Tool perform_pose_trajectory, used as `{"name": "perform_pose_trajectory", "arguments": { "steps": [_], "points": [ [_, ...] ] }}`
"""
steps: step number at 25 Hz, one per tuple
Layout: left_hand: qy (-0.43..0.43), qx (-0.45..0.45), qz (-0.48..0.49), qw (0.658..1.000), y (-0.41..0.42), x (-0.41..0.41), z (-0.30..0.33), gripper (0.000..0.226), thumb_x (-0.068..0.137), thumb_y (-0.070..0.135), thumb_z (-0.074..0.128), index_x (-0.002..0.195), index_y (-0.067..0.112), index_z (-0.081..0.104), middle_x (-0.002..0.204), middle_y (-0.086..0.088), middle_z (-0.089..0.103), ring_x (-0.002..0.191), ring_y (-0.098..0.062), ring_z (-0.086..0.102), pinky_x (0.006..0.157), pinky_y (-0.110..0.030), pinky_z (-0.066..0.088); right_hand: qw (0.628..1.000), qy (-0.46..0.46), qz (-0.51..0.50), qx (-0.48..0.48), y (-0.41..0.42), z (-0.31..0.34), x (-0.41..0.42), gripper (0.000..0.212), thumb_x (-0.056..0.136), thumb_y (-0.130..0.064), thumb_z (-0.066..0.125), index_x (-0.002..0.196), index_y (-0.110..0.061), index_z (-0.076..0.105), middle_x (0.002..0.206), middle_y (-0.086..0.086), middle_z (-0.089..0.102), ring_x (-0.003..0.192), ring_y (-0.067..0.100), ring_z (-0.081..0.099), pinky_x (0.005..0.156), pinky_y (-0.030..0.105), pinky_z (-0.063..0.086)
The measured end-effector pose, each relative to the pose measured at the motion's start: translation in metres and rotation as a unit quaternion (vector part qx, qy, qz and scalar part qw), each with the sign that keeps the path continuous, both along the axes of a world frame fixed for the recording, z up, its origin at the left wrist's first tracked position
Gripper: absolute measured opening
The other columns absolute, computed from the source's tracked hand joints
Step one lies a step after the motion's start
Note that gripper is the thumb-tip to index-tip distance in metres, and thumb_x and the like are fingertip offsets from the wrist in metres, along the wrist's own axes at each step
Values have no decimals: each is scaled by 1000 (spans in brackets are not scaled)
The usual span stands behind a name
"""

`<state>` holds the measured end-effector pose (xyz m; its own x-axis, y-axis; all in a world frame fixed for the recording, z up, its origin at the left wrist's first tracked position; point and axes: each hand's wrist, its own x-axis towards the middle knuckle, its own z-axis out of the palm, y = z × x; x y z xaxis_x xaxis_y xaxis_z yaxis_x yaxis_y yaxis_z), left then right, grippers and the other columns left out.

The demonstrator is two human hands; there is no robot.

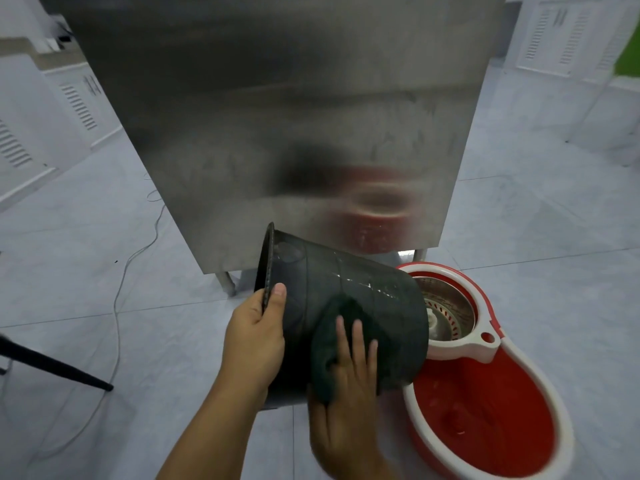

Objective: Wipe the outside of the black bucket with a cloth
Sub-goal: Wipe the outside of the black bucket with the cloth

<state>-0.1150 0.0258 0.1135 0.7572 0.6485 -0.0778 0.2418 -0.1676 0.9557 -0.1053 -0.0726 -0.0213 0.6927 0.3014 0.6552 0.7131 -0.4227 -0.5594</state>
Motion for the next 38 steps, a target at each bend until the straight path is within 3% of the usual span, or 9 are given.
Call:
{"name": "perform_pose_trajectory", "arguments": {
  "steps": [5,8,11,14,18,24,28,32,38],
  "points": [
    [-14,16,-2,1000,3,-3,5,31,97,40,41,77,28,61,81,9,66,77,-7,60,59,-20,44,971,175,-65,152,-36,28,67,47,94,-37,45,139,-26,46,138,1,57,133,22,49,110,56,38],
    [-16,12,-13,1000,2,-1,3,31,97,40,42,78,26,62,83,7,68,78,-8,61,58,-20,43,957,235,-76,150,-42,-1,37,67,93,-29,46,154,-39,21,163,-13,26,152,16,19,121,55,20],
    [2,6,-29,1000,-1,4,-6,31,97,41,41,85,24,64,89,3,70,84,-13,64,63,-23,48,994,103,-30,37,-29,4,-7,85,87,-26,46,152,-51,-3,165,-23,-2,154,13,-2,124,39,-2],
    [11,34,-53,998,-1,5,-10,34,96,43,43,90,20,67,92,-6,72,87,-23,67,75,-37,58,996,77,34,27,-21,36,24,74,92,-25,48,149,-56,12,163,-19,23,153,11,15,125,33,4],
    [12,61,-64,996,5,0,-4,28,96,40,43,76,31,60,85,4,69,80,-10,63,63,-21,48,952,260,-42,152,-47,30,75,27,94,-32,46,119,-34,57,116,-7,66,112,5,59,103,50,47],
    [13,72,-43,996,5,7,-10,41,96,44,43,91,10,66,91,-13,71,83,-25,65,76,-44,56,985,158,-9,71,-22,7,-3,79,92,-27,45,151,-55,1,163,-30,0,154,9,0,124,32,-4],
    [2,79,-64,995,5,6,-11,39,95,44,44,93,12,67,90,-11,72,83,-24,67,80,-47,57,982,154,25,110,-15,45,48,54,94,-29,46,146,-40,37,153,-14,43,145,13,36,122,41,22],
    [-12,90,-50,995,11,0,-7,40,96,39,44,90,7,67,87,-12,70,81,-20,64,71,-33,54,921,358,-71,134,-39,46,102,27,98,-38,45,112,-22,62,106,1,67,110,26,62,92,43,49],
    [-21,-36,-126,991,17,-3,4,28,73,54,55,90,34,64,92,11,70,88,-11,65,68,-23,52,621,598,-84,499,-82,35,101,21,98,-35,52,114,-24,60,115,7,67,107,28,63,87,44,55]
  ]
}}
